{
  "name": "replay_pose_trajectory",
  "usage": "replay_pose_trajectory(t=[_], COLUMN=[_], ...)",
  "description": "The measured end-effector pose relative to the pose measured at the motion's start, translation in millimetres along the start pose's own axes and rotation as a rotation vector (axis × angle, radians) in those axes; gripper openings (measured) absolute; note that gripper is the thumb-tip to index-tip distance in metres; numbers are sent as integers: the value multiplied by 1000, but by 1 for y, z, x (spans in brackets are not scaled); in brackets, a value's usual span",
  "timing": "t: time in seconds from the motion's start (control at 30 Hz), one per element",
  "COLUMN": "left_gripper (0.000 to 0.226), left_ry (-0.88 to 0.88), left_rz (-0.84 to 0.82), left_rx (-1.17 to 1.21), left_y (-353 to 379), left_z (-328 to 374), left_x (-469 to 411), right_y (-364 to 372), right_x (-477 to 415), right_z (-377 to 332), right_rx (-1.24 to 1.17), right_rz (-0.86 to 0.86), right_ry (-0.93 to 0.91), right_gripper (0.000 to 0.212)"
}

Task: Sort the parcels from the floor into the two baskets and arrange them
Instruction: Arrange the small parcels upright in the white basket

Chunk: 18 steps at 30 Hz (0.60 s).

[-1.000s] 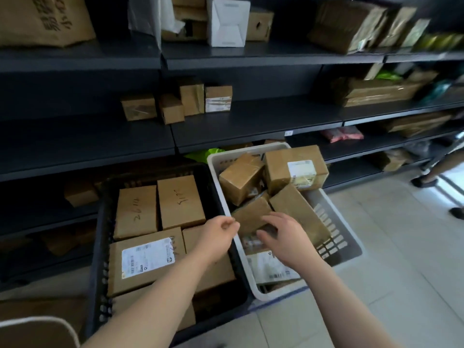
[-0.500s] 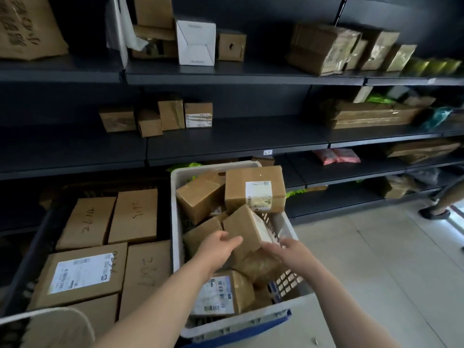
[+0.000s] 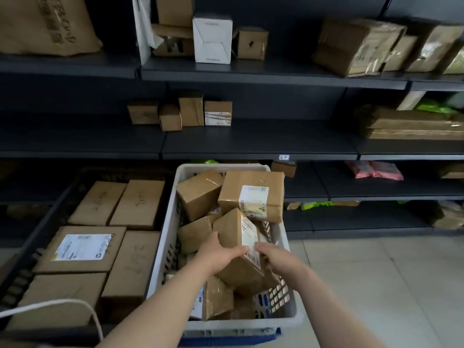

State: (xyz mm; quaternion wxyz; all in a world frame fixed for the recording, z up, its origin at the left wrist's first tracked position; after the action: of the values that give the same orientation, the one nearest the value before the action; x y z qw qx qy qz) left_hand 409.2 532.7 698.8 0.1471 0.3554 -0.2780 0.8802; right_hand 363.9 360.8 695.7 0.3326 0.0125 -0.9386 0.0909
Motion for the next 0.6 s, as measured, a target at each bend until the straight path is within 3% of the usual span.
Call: replay_pose_trajectory(t=[0.07, 0.13, 0.2, 0.3, 0.4, 0.5, 0.6], left_gripper=[117, 92, 60, 37, 34, 35, 44], left_ry=[-17, -17, -3, -8, 3, 62, 119], left_rz=[57, 96, 67, -5, 33, 72, 111], left_rx=[9, 86, 163, 197, 223, 396, 606], left_y=[3, -1, -13, -42, -75, -101, -115], left_z=[4, 12, 24, 32, 28, 18, 10], left_x=[1, 6, 11, 17, 21, 16, 5], right_y=[-1, -4, -11, -22, -26, -21, -13], right_x=[2, 5, 3, 1, -2, 0, 3], right_z=[-2, -3, -5, -6, -14, -35, -60], right_rx=[-48, -49, -35, -11, -44, -49, 114], right_rz=[21, 52, 70, 134, 209, 255, 329], right_ry=[10, 7, -5, -22, -89, -216, -401], right_gripper=[35, 33, 35, 40, 33, 25, 16])
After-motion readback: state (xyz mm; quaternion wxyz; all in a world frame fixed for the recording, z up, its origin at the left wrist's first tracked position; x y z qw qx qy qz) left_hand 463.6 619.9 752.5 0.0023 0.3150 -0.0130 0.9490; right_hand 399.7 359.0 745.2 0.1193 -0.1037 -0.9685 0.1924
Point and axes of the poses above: each hand's wrist, its own x-axis away from the middle knuckle, its own y-axis out of the palm, z = x × y, the point moved 3 cm from there along -x, towards the middle knuckle, and after that the axes turned 7 degrees about -y, right-handed, at the moved point
